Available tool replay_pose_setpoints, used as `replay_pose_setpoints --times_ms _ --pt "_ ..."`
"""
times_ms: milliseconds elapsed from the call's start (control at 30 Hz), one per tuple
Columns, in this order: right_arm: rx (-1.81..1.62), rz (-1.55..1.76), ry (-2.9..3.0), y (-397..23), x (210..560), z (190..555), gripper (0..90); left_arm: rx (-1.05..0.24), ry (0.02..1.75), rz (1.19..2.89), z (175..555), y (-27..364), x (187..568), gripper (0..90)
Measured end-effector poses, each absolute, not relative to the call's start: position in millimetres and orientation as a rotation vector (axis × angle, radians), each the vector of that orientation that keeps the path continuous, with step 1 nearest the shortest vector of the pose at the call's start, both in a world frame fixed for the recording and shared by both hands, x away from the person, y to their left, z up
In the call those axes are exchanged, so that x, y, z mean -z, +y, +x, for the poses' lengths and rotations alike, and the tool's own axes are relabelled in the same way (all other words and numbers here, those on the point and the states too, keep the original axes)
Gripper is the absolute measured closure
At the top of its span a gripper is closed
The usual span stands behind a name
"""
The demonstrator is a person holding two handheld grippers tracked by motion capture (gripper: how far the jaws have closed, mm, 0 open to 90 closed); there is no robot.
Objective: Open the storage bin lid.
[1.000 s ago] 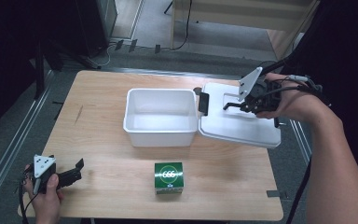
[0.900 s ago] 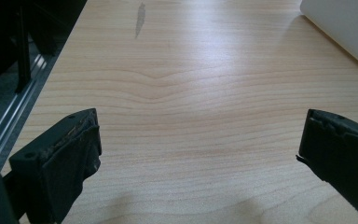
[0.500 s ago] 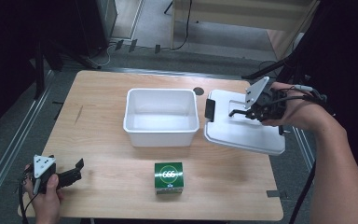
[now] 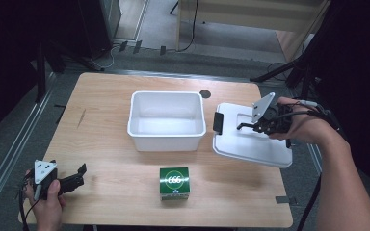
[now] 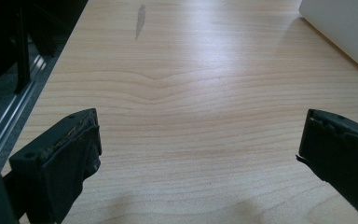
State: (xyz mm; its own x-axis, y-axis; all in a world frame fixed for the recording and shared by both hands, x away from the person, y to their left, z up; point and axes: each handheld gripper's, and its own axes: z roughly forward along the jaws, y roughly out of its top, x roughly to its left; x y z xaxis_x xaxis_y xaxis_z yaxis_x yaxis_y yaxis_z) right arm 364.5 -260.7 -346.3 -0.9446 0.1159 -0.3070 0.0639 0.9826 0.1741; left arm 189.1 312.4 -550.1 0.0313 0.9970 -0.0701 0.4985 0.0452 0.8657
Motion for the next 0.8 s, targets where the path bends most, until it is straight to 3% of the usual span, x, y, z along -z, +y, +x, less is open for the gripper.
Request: replay_pose_setpoints --times_ms 800 --pt "-0.211 0.134 2.863 -253.4 413.1 375.2 85.2 -0.841 1.562 1.562 188.8 311.9 550.0 0.0"
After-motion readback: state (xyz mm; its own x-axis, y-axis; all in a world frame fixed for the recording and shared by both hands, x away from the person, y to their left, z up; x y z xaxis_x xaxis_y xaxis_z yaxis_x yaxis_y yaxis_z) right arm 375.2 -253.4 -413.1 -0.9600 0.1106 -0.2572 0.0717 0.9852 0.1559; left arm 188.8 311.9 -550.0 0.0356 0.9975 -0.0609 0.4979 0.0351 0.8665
